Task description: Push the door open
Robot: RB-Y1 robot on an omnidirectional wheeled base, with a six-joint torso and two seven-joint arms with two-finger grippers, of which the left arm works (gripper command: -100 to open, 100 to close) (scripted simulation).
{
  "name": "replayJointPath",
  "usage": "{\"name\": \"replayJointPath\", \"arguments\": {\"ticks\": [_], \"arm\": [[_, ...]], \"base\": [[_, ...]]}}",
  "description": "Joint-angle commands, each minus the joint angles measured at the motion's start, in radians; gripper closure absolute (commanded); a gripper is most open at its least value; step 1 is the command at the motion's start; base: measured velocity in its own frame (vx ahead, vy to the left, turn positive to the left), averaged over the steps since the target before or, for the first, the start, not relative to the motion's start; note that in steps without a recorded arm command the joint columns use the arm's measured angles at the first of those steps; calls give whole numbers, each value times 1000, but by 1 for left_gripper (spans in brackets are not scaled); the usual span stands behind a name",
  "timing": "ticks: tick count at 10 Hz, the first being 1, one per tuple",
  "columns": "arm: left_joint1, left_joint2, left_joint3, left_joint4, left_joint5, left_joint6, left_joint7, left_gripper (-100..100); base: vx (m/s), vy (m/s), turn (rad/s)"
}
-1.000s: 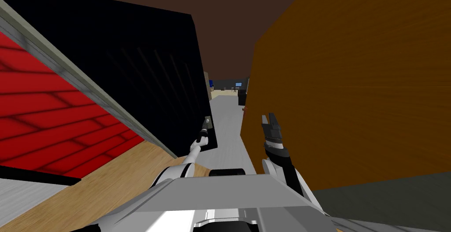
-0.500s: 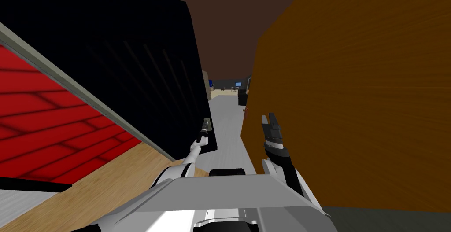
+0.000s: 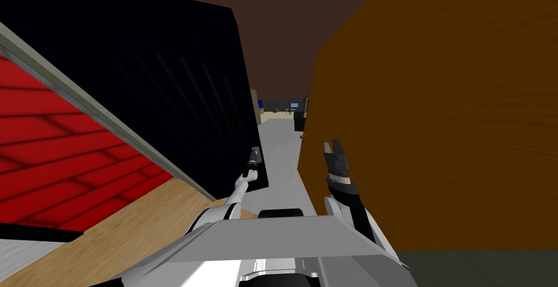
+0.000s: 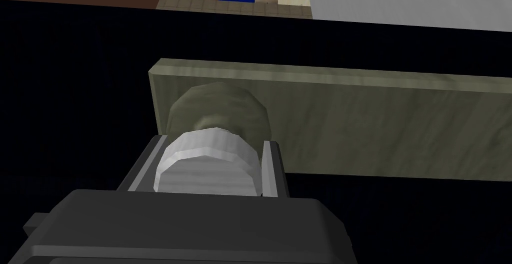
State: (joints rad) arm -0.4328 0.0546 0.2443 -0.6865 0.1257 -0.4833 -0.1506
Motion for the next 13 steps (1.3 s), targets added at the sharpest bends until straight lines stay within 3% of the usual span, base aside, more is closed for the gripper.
{"name": "replayJointPath", "arguments": {"ticks": [1,3,5,7,11,12,13], "arm": [[-8,14,19,-4,17,-8,-25,100],[-7,20,42,-13,41,-12,-58,100],[-6,21,49,-15,47,-13,-67,100],[-5,25,78,-27,77,-18,-109,100],[-5,25,78,-27,77,-18,-109,100],[-3,26,102,-36,102,-22,-144,100],[-3,26,102,-36,102,-22,-144,100]], "base": [[151,-6,-19],[172,11,-20],[106,-10,-6],[154,2,-22],[30,8,-5],[78,3,-10],[113,-8,9]]}}
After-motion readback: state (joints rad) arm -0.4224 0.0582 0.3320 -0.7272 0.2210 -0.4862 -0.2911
